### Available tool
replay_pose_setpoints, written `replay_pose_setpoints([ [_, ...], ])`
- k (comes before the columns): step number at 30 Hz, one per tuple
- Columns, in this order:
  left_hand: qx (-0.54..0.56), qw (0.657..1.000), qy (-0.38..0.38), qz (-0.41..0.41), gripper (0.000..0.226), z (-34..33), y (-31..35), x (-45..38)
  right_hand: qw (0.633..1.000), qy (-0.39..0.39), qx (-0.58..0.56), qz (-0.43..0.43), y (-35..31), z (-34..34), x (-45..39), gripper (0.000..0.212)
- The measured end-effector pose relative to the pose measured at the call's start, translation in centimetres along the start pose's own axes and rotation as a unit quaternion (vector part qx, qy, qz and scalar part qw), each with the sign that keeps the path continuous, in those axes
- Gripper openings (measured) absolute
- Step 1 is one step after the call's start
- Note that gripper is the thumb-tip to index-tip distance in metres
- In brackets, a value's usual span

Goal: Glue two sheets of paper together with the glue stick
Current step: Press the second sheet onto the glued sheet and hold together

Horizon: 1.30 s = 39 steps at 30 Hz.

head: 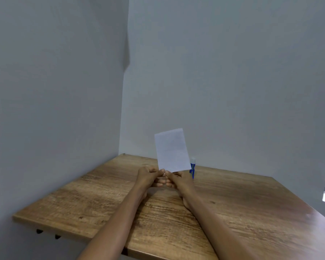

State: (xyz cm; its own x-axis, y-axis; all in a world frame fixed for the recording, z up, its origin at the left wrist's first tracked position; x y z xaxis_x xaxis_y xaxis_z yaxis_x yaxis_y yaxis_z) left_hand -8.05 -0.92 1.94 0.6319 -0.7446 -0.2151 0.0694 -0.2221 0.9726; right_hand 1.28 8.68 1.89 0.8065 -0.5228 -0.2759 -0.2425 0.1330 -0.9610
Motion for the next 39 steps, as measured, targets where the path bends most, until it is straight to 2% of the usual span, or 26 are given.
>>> replay_pose_setpoints([
  [3, 0.01, 1.0, -0.021, 0.003, 0.01, -0.4, 0.1, -0.1, 1.0, 0.013, -0.013, 0.0, -0.1, 1.0, -0.1, 0.014],
  [10, 0.033, 0.999, -0.008, 0.004, 0.007, 0.3, 0.0, 0.3, 0.992, 0.06, -0.107, -0.02, -0.3, 4.7, 0.2, 0.013],
  [16, 0.008, 1.0, -0.008, 0.012, 0.006, 0.7, 0.0, 0.3, 0.98, 0.093, -0.175, -0.006, -0.6, 7.4, 0.5, 0.014],
  [18, -0.024, 1.0, -0.008, 0.017, 0.009, 0.7, 0.1, 0.4, 0.987, 0.084, -0.137, -0.01, -0.8, 7.3, 0.6, 0.014],
  [21, -0.077, 0.997, -0.014, 0.023, 0.013, 0.5, 0.0, 0.4, 0.998, 0.052, 0.019, -0.022, -1.1, 6.5, 0.4, 0.02],
  [23, -0.082, 0.996, 0.004, 0.018, 0.017, 0.7, 0.1, 0.4, 0.997, 0.042, 0.058, -0.026, -1.0, 6.0, 0.2, 0.018],
  [26, -0.01, 0.999, 0.045, -0.009, 0.025, 0.9, 0.9, 0.6, 0.998, 0.067, 0.017, -0.016, -1.0, 5.7, 0.2, 0.017],
  [29, 0.1, 0.995, 0.02, -0.014, 0.028, 0.1, 1.2, 0.6, 0.994, 0.106, -0.032, -0.002, -1.2, 5.2, 0.4, 0.014],
  [32, 0.087, 0.995, -0.052, 0.021, 0.022, -1.6, 0.5, 0.6, 0.99, 0.122, -0.064, 0.015, -1.3, 4.3, 0.5, 0.014],
  [34, 0.064, 0.994, -0.085, 0.035, 0.013, -2.4, 0.0, 0.7, 0.992, 0.115, -0.047, 0.024, -1.4, 3.5, 0.6, 0.014],
  [39, 0.049, 0.996, -0.073, 0.028, 0.011, -2.2, -0.4, 0.5, 0.995, 0.078, 0.026, 0.051, -1.7, 1.6, 0.6, 0.018],
])
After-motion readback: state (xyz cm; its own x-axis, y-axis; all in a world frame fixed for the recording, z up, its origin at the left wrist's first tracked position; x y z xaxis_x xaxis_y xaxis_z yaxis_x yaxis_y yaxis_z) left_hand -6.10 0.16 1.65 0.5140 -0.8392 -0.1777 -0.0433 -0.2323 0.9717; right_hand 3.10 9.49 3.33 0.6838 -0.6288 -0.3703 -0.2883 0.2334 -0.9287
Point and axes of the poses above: each hand's wrist, its own x-axis away from the middle knuckle, its own z-axis out of the back of the hand, y = z × x, the point moved 8 cm from there along -x, towards the middle knuckle, and after that the axes turned 9 degrees about -y, right-handed, at the moved point
